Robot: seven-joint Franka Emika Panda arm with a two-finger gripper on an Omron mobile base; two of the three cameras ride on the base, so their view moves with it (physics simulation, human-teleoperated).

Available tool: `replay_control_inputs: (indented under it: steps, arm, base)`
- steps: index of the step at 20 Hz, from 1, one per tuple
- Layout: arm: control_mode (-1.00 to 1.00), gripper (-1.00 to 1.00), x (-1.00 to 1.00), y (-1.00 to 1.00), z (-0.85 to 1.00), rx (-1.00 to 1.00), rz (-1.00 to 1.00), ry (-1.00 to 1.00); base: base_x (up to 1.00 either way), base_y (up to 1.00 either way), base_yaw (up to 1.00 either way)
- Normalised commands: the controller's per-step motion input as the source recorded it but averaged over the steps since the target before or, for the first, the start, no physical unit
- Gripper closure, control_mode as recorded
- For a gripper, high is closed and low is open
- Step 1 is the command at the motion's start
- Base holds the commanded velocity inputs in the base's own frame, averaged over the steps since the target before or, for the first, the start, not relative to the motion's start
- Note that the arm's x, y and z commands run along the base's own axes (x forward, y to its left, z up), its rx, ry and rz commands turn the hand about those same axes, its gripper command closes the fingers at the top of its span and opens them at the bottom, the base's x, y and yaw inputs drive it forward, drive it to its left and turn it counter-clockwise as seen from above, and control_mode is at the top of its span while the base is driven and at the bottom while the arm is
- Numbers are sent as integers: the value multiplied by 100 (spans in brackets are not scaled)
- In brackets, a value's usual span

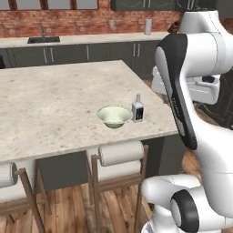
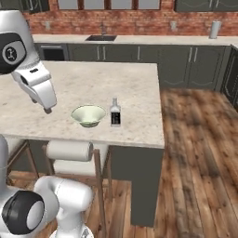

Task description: There is a bowl on the dining counter. Grab a lemon wedge from the fridge and place it in the bowl. Then get the liquor bottle and glass cup from the cabinet and place them next to the bowl.

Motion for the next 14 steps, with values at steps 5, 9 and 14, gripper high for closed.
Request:
replay_control_inputs:
  steps: [5,9,14]
  arm:
    - [100,-100,0,0,0,0,0,0]
    - [100,-100,0,0,0,0,0,0]
    - [100,-100,0,0,0,0,0,0]
  base:
    - [-91,95,15]
    - [-52,100,46]
    - [-32,100,49]
